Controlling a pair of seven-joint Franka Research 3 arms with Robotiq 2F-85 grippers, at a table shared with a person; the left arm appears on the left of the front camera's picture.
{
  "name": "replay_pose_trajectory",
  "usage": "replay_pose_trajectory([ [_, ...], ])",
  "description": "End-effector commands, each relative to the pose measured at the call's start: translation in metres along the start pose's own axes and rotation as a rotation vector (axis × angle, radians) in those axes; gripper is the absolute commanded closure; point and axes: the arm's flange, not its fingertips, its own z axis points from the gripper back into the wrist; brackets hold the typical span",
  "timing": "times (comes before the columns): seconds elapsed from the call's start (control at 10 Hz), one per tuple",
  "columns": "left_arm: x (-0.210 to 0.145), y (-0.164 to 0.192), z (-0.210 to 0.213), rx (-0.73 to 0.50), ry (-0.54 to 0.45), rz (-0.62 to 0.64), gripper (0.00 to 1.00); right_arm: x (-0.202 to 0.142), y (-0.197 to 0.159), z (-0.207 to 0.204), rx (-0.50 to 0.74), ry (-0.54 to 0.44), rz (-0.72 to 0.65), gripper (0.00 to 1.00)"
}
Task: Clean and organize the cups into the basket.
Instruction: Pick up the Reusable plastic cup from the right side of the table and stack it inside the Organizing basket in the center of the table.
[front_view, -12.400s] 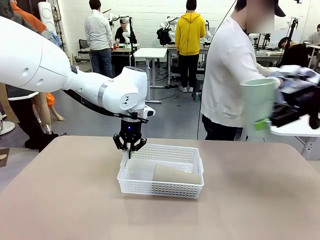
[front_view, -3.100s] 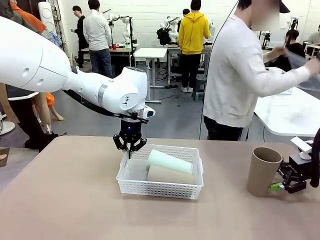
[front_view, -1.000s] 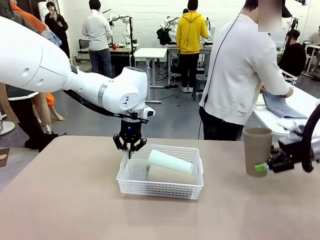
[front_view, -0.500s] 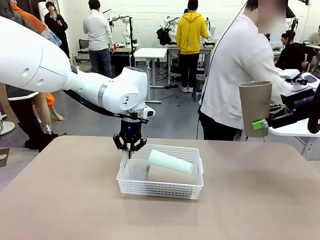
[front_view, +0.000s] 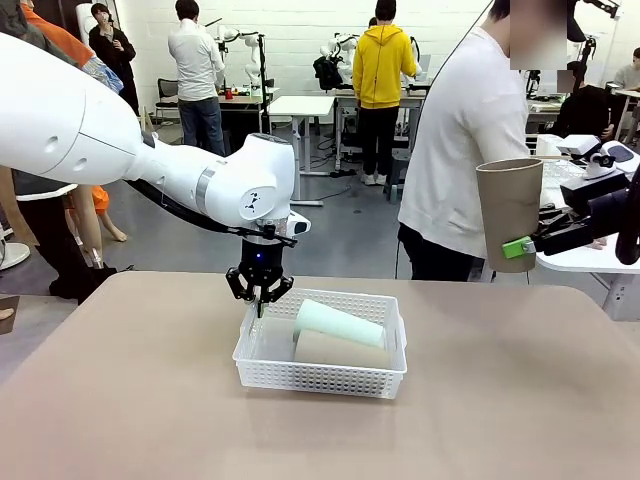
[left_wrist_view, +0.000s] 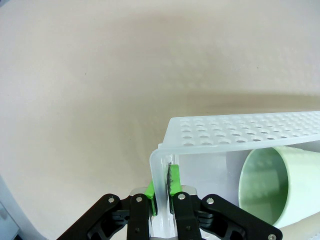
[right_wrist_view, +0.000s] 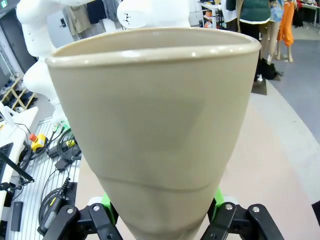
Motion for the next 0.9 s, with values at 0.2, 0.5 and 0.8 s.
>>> replay_pose_trajectory([
  [0.2,0.0,0.001,0.001,0.01,-0.007,-0.003,1.0,0.0,0.0,0.0,0.0,0.0,0.0,0.21],
  [0.5,0.0,0.001,0.001,0.01,-0.007,-0.003,1.0,0.083,0.015,-0.084,0.048,0.448,0.108,0.21],
  [0.8,0.0,0.001,0.001,0.01,-0.007,-0.003,1.0,0.117,0.006,-0.186,0.176,0.665,0.146,0.21],
])
